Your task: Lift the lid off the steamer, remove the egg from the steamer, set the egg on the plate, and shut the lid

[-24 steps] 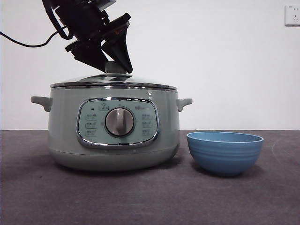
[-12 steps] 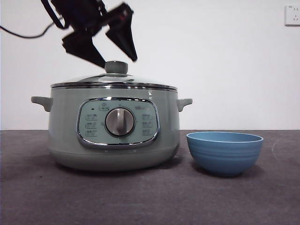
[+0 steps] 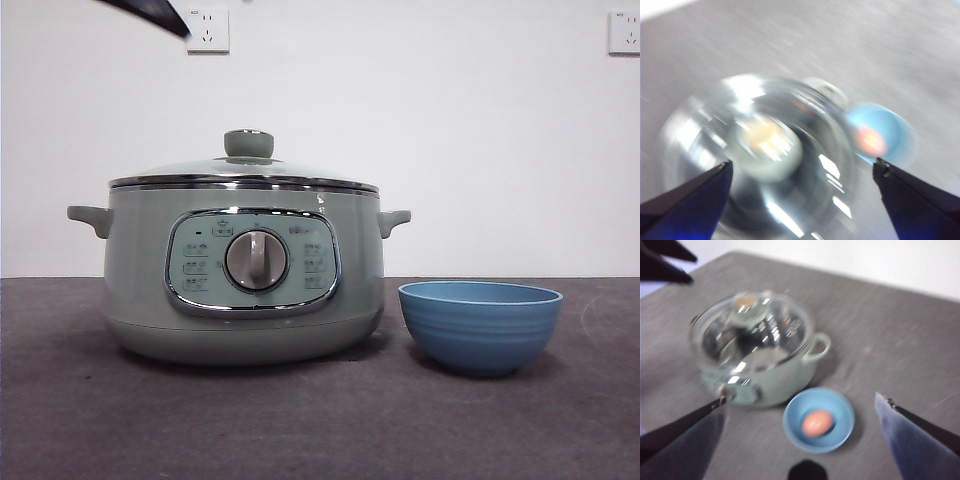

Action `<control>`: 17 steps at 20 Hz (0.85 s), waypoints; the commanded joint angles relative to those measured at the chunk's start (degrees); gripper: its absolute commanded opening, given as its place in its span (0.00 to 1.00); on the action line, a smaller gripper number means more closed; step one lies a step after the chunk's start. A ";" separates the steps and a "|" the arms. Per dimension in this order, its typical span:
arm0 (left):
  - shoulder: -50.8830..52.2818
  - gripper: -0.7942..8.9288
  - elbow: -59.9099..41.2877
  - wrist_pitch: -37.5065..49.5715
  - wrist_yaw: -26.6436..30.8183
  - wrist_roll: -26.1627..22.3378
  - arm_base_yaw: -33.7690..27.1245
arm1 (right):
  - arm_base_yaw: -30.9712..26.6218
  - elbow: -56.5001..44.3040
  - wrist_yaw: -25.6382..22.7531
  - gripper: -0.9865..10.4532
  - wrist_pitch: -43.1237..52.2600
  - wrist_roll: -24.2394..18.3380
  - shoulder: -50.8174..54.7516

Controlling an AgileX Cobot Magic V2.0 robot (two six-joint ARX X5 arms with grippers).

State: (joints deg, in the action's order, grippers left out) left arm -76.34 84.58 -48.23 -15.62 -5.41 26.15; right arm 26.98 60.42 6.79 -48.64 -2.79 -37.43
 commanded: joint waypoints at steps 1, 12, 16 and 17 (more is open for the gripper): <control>2.89 0.56 0.83 -5.99 -4.13 1.20 0.13 | 0.07 0.09 3.52 0.52 -2.43 0.39 -0.07; 11.54 0.24 1.05 -20.59 -10.40 1.29 0.13 | 0.07 0.09 12.79 0.24 -13.84 1.99 -0.07; 12.20 0.08 1.05 -22.69 -10.40 0.96 0.13 | 0.07 0.09 12.76 0.08 -15.65 1.88 -0.07; 12.22 0.08 1.05 -22.93 -10.36 0.87 0.13 | 0.07 0.09 12.76 0.08 -15.78 1.88 -0.07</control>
State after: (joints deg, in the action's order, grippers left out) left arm -64.25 85.52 -71.09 -25.74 -4.45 26.15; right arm 26.98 60.42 19.42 -64.64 -1.28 -37.47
